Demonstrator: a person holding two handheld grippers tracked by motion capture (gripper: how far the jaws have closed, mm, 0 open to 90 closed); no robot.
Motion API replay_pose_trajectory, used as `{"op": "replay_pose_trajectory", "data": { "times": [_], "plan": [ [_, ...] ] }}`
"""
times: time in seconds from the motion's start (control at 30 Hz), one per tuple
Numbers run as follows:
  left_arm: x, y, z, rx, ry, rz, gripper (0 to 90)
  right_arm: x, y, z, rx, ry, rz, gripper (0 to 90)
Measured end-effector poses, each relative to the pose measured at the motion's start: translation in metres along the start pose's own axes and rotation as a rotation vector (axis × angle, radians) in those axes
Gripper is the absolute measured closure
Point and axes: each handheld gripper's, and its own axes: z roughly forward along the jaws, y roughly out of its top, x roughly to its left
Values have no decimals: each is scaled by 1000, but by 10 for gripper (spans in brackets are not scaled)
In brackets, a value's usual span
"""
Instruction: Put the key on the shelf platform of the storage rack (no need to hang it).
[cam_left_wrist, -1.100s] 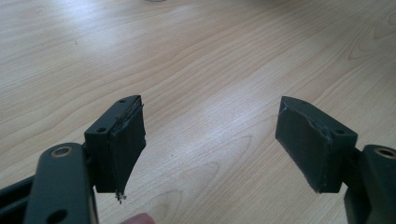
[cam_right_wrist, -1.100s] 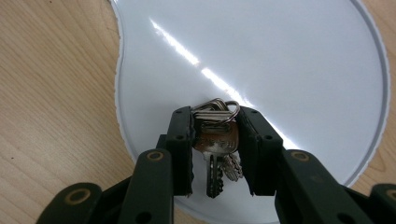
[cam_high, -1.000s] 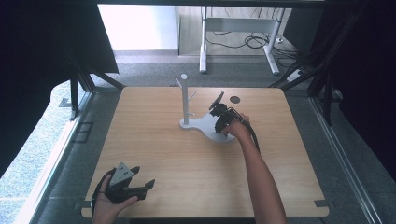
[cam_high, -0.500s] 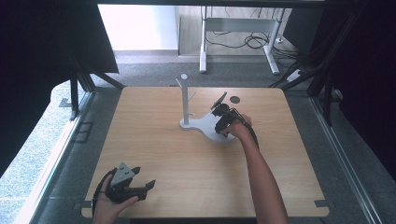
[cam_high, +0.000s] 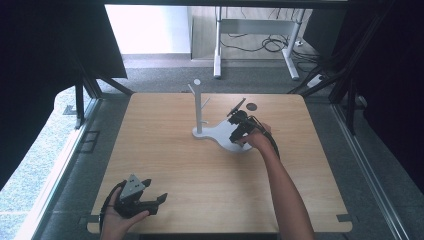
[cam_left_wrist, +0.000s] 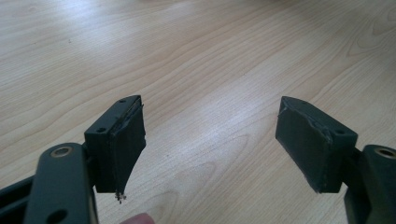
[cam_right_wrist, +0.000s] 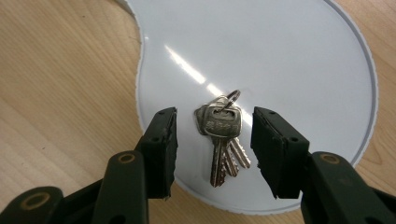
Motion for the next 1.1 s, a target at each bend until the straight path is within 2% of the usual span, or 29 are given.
{"op": "replay_pose_trajectory", "data": {
  "times": [0.2, 0.57, 0.83, 1.1],
  "plan": [
    [-2, 0, 0, 0, -2, 5, 243, 6, -10, -13, -50, 40, -18, 520],
    [-4, 1, 2, 6, -3, 12, 243, 16, -30, -34, -82, 68, -63, 521],
    [-6, 1, 2, 6, -5, 15, 243, 27, -60, -47, -111, 86, -101, 522],
    [-7, 2, 2, 4, -5, 17, 243, 36, -89, -53, -147, 107, -106, 523]
  ]
}}
